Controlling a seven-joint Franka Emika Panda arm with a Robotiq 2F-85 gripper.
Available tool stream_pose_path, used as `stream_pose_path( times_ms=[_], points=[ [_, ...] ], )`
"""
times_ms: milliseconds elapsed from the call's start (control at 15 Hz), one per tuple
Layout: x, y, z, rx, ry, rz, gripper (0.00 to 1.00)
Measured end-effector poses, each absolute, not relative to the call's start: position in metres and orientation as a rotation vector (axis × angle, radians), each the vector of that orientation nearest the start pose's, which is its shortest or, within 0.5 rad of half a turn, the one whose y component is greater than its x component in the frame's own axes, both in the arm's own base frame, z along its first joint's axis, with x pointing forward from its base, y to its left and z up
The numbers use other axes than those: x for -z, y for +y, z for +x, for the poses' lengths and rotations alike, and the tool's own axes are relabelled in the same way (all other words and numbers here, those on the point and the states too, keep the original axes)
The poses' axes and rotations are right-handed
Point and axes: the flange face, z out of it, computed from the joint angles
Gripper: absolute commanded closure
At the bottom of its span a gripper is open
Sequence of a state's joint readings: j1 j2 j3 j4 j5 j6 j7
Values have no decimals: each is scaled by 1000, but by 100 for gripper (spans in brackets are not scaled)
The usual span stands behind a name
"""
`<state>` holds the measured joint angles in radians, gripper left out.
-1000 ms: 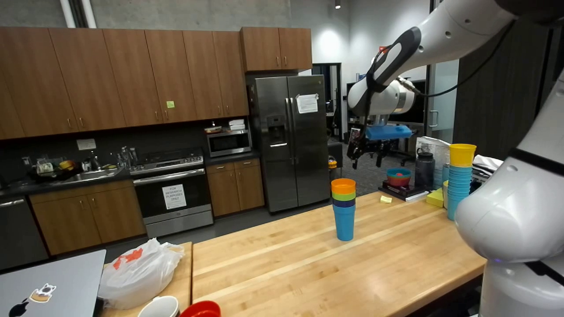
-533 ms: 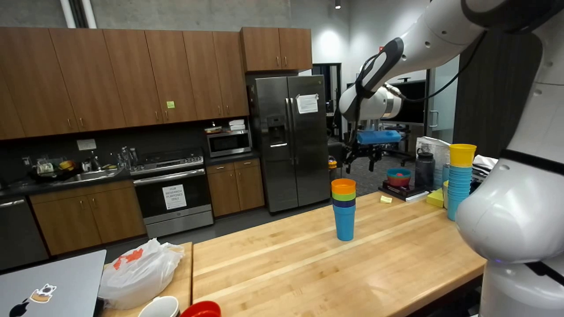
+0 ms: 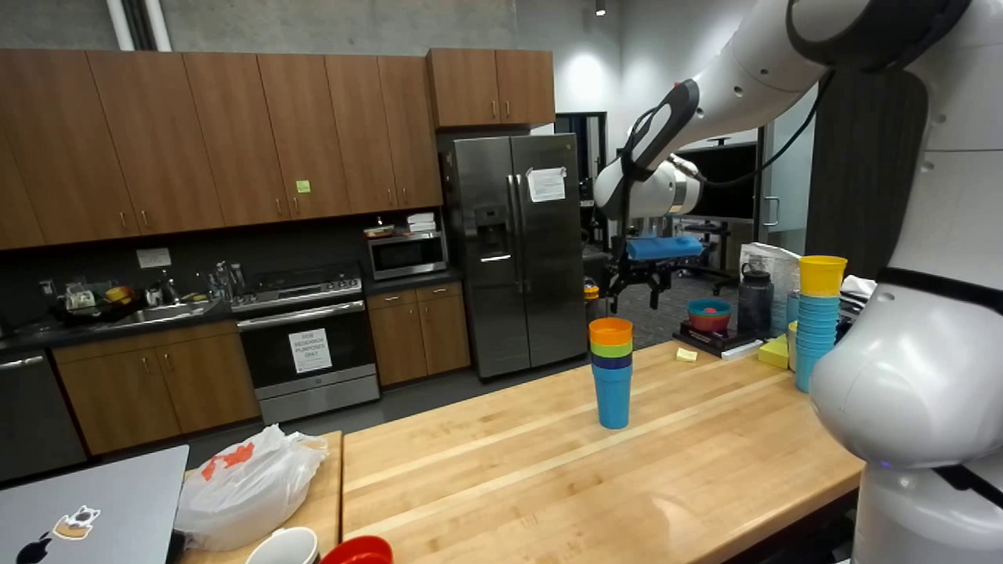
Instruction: Pick up the orange cup from the stack of cups to the left and put it on the table, pick up the green cup from the stack of cups to the left and put it on the table, pick up the navy blue cup from the stack of cups to the left and put it on the table
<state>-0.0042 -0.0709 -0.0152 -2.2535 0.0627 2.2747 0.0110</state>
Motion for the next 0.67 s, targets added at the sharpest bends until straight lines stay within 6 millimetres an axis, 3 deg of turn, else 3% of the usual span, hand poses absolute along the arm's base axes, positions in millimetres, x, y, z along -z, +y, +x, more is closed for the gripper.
stream_pose_path(
  times_ms=[600, 667],
  points=[
    [-386, 9, 536, 37, 58, -3093, 0],
    [-384, 8, 537, 30, 61, -3094, 9]
  ],
)
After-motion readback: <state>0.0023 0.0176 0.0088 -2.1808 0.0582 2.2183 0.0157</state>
